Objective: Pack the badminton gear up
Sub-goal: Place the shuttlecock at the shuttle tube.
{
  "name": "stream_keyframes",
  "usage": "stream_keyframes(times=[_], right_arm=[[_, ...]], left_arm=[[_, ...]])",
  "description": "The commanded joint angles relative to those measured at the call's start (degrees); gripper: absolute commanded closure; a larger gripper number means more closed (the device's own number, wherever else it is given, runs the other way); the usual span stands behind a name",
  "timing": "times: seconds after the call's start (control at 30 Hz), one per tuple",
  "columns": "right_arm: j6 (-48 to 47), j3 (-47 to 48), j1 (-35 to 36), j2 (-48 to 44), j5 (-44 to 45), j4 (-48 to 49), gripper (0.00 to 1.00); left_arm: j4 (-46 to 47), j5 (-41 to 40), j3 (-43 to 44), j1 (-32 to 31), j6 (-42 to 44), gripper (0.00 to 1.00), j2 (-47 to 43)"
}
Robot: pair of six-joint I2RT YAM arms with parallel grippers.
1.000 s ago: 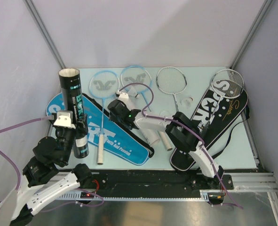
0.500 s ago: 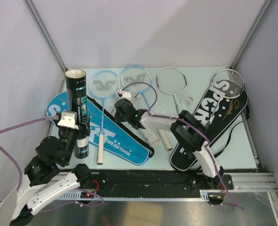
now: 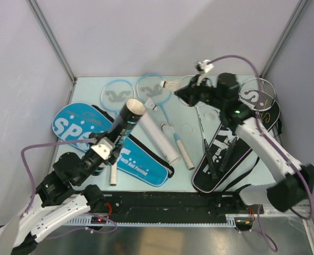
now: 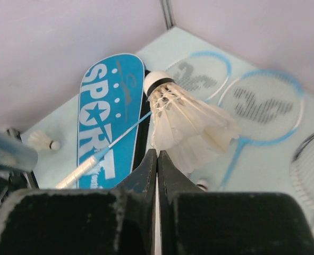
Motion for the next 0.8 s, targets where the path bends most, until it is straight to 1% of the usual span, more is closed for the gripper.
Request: stream_keyframes(times=[0.0, 0.13, 0.33, 0.47, 0.57, 0.77], right_arm=[[-16.48, -0.75, -6.27, -10.01, -22.05, -10.23, 1.00], [-28.43, 0.94, -9.54, -16.08, -29.85, -20.40, 1.00], [-38.75, 6.41, -11.99, -18.88, -32.82, -35.07, 1.00], [-41.70, 10.69, -12.04, -19.39, -32.61, -41.78, 1.00], [-42.16, 11.81, -11.48, -20.20, -32.70, -43.60, 1.00], [-44.30, 13.23, -7.18, -18.92, -29.92, -48.54, 1.00]], left_arm=[[3.11, 10.66, -0.72, 0.25, 7.51, 0.35, 1.85], [2.54, 8.90, -0.85, 0.23, 11.35, 0.35, 4.45], [2.16, 6.82, -0.37, 0.13, 16.82, 0.35, 8.96], [2.14, 5.59, -0.12, -0.21, 18.83, 0.36, 11.37], [2.16, 5.16, 0.18, -0.35, 20.14, 0.36, 12.82], [2.16, 4.90, 1.68, -0.82, 21.81, 0.36, 14.87]])
